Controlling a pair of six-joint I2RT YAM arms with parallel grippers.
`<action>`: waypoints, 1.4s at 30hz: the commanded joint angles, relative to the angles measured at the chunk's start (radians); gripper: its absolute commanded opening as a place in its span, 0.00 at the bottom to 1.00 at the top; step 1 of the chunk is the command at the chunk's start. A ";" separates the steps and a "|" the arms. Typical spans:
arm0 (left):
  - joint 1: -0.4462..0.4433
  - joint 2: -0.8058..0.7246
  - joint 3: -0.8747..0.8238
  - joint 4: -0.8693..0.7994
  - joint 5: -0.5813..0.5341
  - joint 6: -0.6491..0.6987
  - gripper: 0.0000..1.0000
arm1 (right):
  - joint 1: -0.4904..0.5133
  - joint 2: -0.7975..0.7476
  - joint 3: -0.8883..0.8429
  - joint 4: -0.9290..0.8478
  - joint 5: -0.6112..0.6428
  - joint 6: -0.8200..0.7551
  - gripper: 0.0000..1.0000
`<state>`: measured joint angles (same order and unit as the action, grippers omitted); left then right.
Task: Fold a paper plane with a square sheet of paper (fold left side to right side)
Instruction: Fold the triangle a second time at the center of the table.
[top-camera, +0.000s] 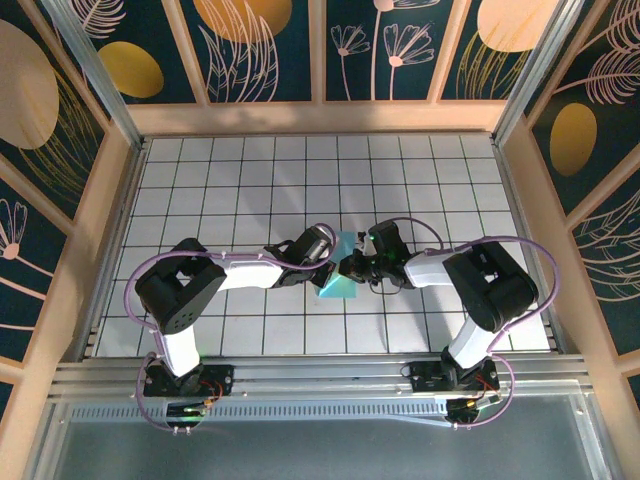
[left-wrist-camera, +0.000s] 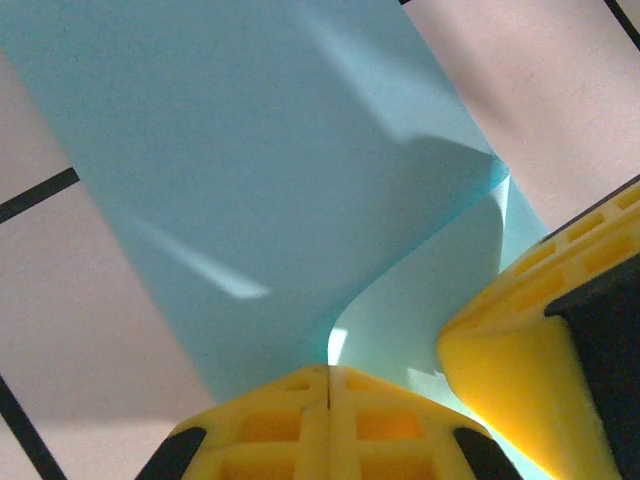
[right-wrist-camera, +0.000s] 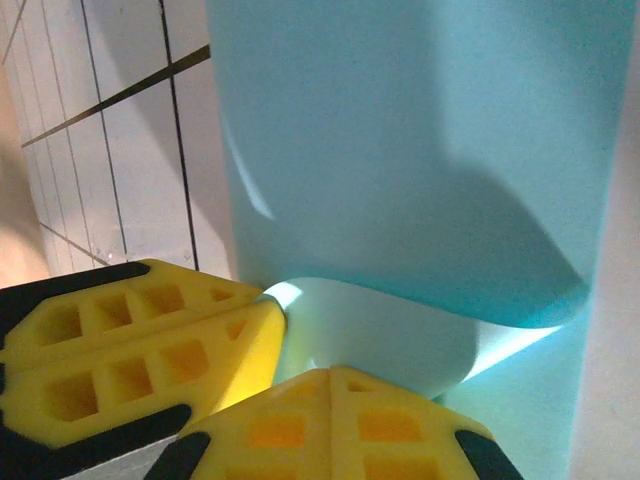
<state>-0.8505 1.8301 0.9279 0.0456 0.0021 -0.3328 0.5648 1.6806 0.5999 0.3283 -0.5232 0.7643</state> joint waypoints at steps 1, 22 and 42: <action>0.005 0.035 0.002 -0.046 -0.011 0.017 0.00 | 0.009 0.019 0.018 -0.038 0.025 -0.020 0.00; 0.006 -0.101 0.095 -0.144 -0.109 0.009 0.21 | 0.009 0.041 -0.006 -0.072 0.048 -0.039 0.00; 0.008 -0.324 -0.122 -0.046 0.389 -0.362 0.08 | 0.014 0.039 -0.006 -0.066 0.052 -0.043 0.00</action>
<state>-0.8459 1.4944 0.8452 -0.0658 0.2359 -0.5625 0.5667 1.6882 0.6003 0.3145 -0.5156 0.7387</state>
